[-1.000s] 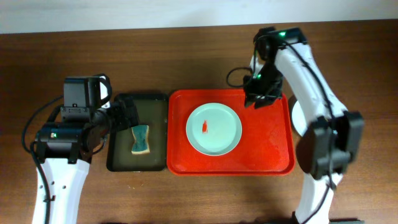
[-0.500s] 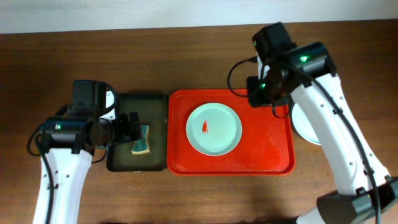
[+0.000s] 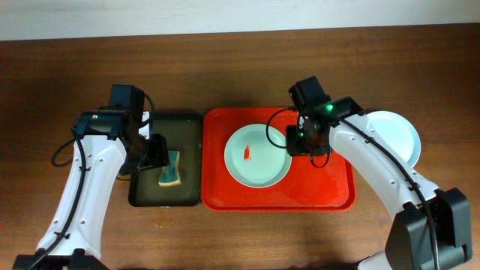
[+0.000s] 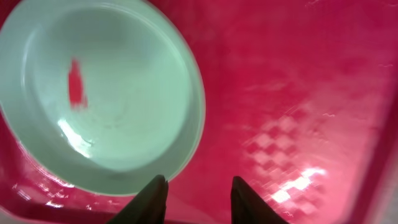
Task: Clean dirty plates on tray and stack at the side
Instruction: 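Lower the left gripper into the dark tray and grasp the sponge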
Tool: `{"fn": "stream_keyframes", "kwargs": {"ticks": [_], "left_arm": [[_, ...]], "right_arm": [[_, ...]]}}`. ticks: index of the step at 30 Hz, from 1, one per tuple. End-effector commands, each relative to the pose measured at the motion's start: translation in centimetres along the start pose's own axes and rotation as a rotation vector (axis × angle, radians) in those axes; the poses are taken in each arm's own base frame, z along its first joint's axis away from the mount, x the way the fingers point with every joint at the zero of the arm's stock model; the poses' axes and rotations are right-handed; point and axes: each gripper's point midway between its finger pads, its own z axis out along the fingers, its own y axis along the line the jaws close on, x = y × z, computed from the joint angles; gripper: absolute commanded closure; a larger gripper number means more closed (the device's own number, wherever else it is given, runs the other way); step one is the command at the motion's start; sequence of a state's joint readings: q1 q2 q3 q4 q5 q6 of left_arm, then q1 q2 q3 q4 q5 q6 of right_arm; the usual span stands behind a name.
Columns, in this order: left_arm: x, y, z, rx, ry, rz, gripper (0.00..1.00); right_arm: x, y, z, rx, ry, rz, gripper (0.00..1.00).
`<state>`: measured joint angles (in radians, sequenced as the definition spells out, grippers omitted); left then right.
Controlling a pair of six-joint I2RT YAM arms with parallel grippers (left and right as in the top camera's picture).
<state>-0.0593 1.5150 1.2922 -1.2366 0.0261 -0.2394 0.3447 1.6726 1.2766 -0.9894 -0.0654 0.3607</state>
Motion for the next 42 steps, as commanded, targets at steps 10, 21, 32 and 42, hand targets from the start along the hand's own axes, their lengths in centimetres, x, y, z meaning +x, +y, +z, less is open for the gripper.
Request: {"fn": "stream_keyframes", "kwargs": {"ticks": [10, 21, 32, 42], "left_arm": [[-0.9, -1.6, 0.1, -0.005, -0.049, 0.069, 0.34], [-1.3, -1.6, 0.2, -0.009, -0.066, 0.07, 0.35], [-1.3, -1.6, 0.3, -0.011, -0.062, 0.07, 0.36], [-0.3, -1.4, 2.7, -0.013, -0.012, 0.069, 0.52]], "right_arm": [[-1.7, -1.0, 6.3, -0.116, 0.017, 0.048, 0.79], [-0.1, -0.2, 8.2, -0.116, 0.095, 0.029, 0.86], [0.6, 0.6, 8.0, -0.16, 0.128, 0.036, 0.79], [0.1, 0.7, 8.1, -0.164, 0.107, 0.032, 0.76]]}}
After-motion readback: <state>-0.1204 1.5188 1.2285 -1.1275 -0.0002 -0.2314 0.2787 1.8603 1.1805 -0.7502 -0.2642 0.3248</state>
